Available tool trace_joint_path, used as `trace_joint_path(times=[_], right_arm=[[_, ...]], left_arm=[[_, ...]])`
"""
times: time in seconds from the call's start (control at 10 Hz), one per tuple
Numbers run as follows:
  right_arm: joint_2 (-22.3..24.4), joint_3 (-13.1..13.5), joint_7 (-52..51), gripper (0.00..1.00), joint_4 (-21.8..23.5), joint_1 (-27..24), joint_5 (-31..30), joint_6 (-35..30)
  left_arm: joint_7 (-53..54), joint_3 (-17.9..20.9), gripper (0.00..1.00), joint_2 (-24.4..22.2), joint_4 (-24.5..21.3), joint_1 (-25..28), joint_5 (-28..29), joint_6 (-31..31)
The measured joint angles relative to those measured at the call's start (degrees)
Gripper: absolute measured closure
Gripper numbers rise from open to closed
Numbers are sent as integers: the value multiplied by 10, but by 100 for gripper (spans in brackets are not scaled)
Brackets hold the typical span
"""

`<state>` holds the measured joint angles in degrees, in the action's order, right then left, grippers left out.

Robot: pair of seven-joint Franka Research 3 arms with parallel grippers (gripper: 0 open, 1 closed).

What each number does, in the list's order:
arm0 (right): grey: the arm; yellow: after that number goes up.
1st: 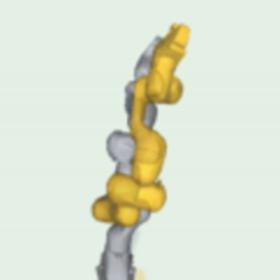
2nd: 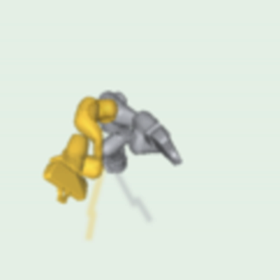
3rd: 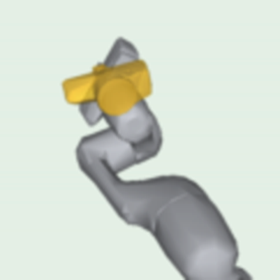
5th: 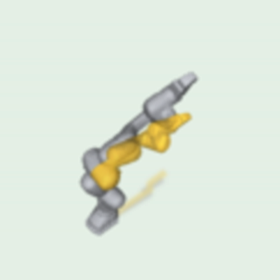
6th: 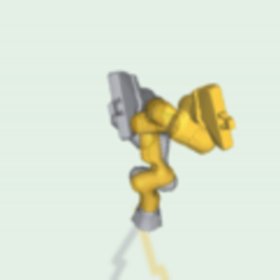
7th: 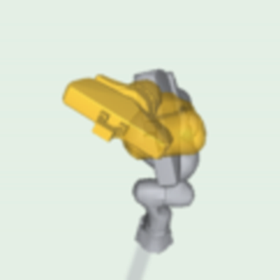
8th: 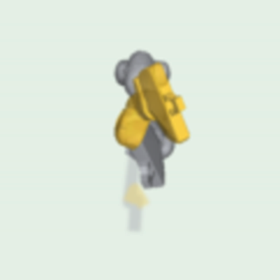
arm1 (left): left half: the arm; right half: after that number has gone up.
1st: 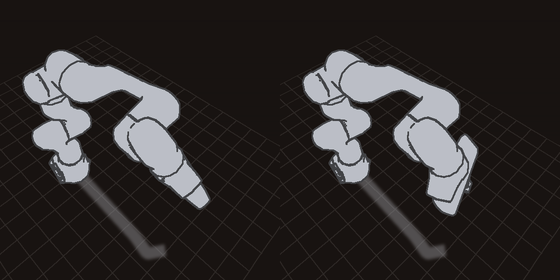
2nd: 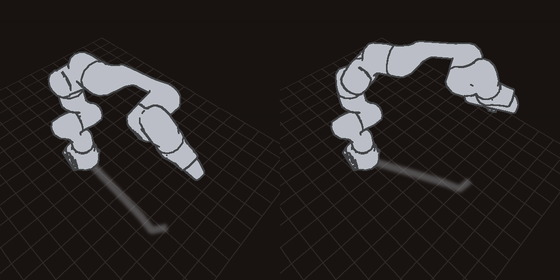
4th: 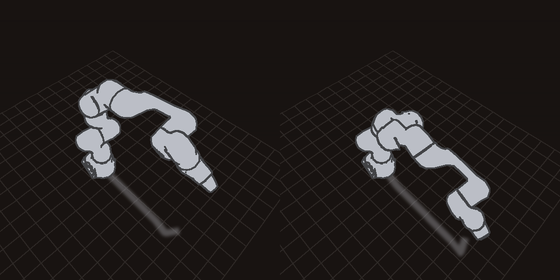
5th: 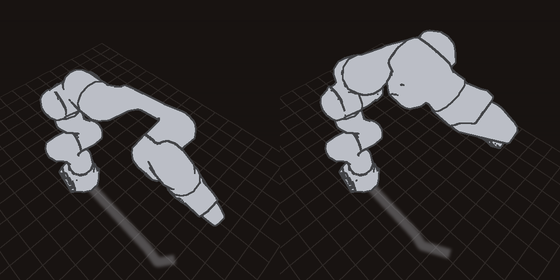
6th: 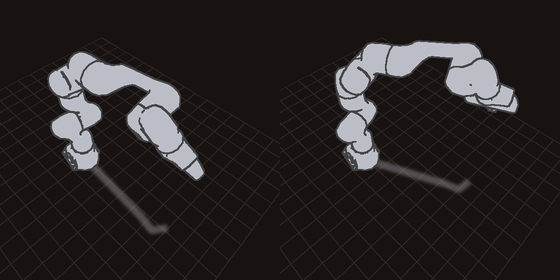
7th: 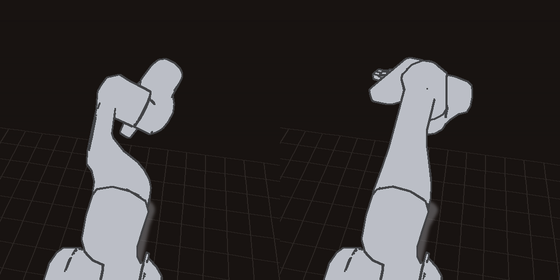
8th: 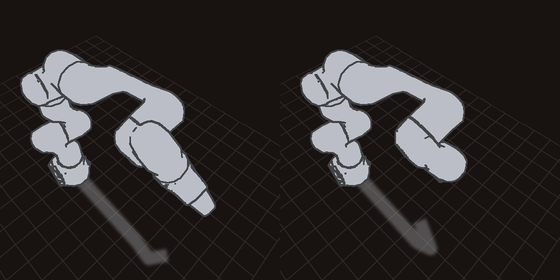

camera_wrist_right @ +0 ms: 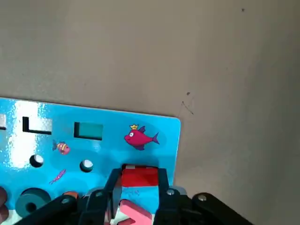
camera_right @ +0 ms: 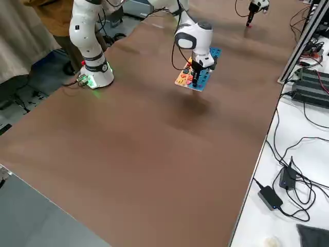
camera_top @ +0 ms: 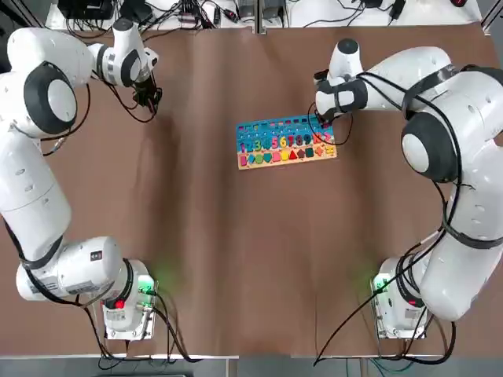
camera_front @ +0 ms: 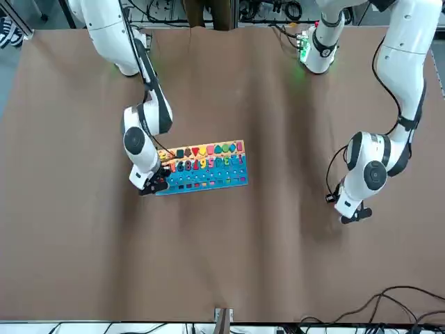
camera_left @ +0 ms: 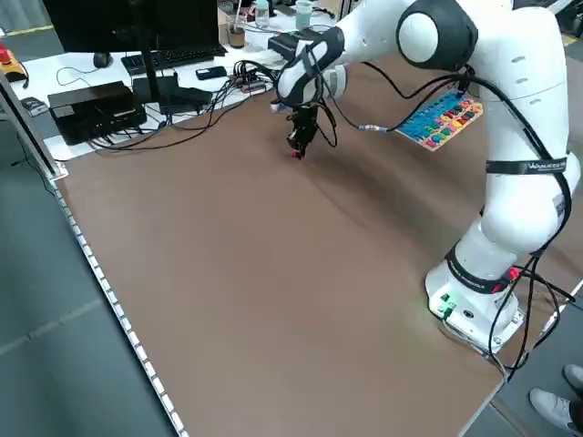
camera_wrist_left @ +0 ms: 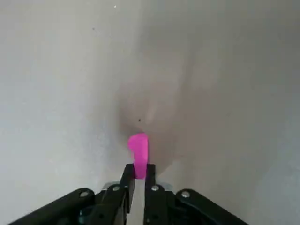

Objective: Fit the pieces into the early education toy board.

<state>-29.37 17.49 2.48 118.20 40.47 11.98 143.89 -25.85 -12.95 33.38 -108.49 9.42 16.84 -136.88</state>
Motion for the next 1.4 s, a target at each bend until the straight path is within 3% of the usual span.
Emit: trace_joint_path(times=[0.3,0.7,1.1,1.4], right_arm=[[1,0,0,65,2,1,0,3],[2,7,2,65,7,12,-1,7],[7,6,9,65,15,29,-1,13],[8,6,13,65,18,30,0,17]], left_arm=[[-13,-39,87,-57,-24,-4,0,28],[-182,-168,87,-90,-86,-34,0,31],[-322,-177,87,-79,-87,-188,0,21],[-352,-176,87,-51,-53,-229,0,13]])
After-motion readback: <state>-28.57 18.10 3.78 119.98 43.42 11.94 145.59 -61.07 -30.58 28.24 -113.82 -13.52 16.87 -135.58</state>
